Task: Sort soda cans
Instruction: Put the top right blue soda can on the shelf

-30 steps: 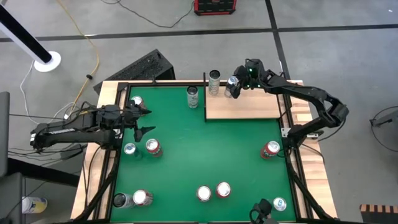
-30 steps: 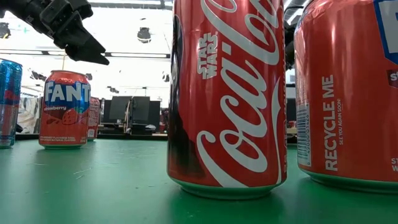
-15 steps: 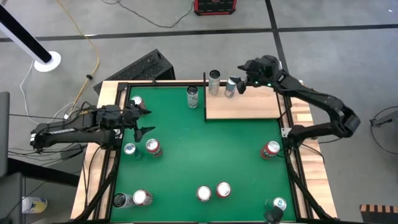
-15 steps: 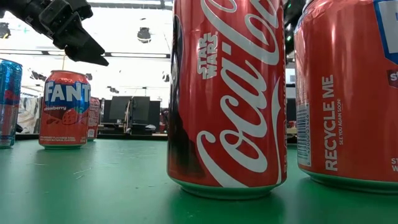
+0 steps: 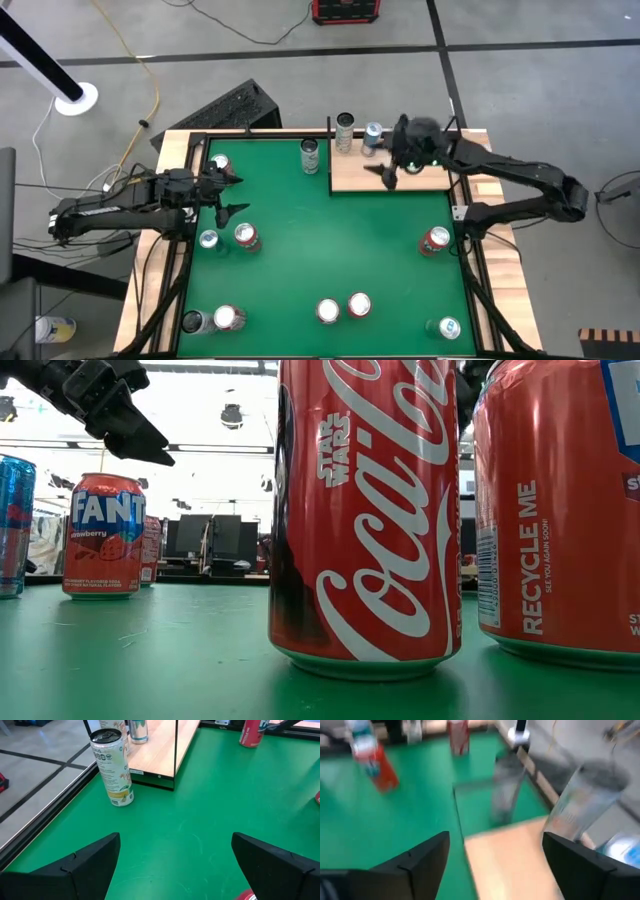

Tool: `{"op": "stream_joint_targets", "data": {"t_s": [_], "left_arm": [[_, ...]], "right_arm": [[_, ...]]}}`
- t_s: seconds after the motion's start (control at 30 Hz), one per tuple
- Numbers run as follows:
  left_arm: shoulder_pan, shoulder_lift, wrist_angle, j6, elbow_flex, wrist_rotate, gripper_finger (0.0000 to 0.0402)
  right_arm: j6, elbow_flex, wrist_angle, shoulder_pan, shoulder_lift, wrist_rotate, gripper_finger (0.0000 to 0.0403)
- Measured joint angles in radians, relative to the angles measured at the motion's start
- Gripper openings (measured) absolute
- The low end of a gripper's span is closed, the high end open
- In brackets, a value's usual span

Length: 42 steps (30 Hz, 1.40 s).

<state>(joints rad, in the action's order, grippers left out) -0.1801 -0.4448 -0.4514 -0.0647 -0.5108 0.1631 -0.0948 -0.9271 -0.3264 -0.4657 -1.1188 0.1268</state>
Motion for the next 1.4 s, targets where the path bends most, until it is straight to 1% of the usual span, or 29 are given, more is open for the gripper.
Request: {"op": "stream_joint_targets", "data": {"t_s": [0.1, 0.23, 0.33, 0.4, 0.5, 0.53, 0.67, 0.77, 0.9, 1.2, 1.4], "left_arm": [[0.0, 0.0, 0.0, 0.0, 0.0, -0.002, 0.0368], [0.0, 0.0, 0.0, 0.0, 0.0, -0.002, 0.0368], [0.0, 0.0, 0.0, 0.0, 0.0, -0.002, 0.0368], [0.0, 0.0, 0.0, 0.0, 0.0, -0.001, 0.0368], [0.0, 0.0, 0.0, 0.0, 0.0, -0.001, 0.0368], [0.0, 0.0, 0.0, 0.0, 0.0, -0.001, 0.0368], [0.0, 0.0, 0.0, 0.0, 0.0, -0.001, 0.0368], [0.0, 0.0, 0.0, 0.0, 0.0, -0.001, 0.0368], [0.0, 0.0, 0.0, 0.0, 0.0, -0.001, 0.0368], [0.0, 0.0, 0.0, 0.0, -0.001, -0.002, 0.0368], [0.0, 0.0, 0.0, 0.0, -0.001, -0.006, 0.0368]], "right_arm": [[0.0, 0.053, 0.015, -0.001, -0.012, -0.005, 0.0303], [0.0, 0.114, 0.051, -0.041, -0.017, -0.005, 0.0234], [-0.008, 0.128, 0.07, -0.071, -0.042, -0.017, 0.0165], [-0.009, 0.133, 0.061, -0.099, -0.06, -0.022, 0.0112], [-0.011, 0.129, 0.111, -0.133, -0.107, -0.023, 0.0031], [-0.012, 0.129, 0.113, -0.144, -0.125, -0.026, 0.0019], [0.008, 0.131, 0.144, -0.182, -0.187, -0.049, 0.0023], [0.007, 0.13, 0.139, -0.204, -0.219, -0.077, 0.0018], [0.005, 0.12, 0.144, -0.227, -0.241, -0.077, 0.0016], [-0.008, 0.065, 0.148, -0.238, -0.246, -0.077, 0.0017], [-0.007, 0.058, 0.134, -0.229, -0.245, -0.077, 0.0017]]}}
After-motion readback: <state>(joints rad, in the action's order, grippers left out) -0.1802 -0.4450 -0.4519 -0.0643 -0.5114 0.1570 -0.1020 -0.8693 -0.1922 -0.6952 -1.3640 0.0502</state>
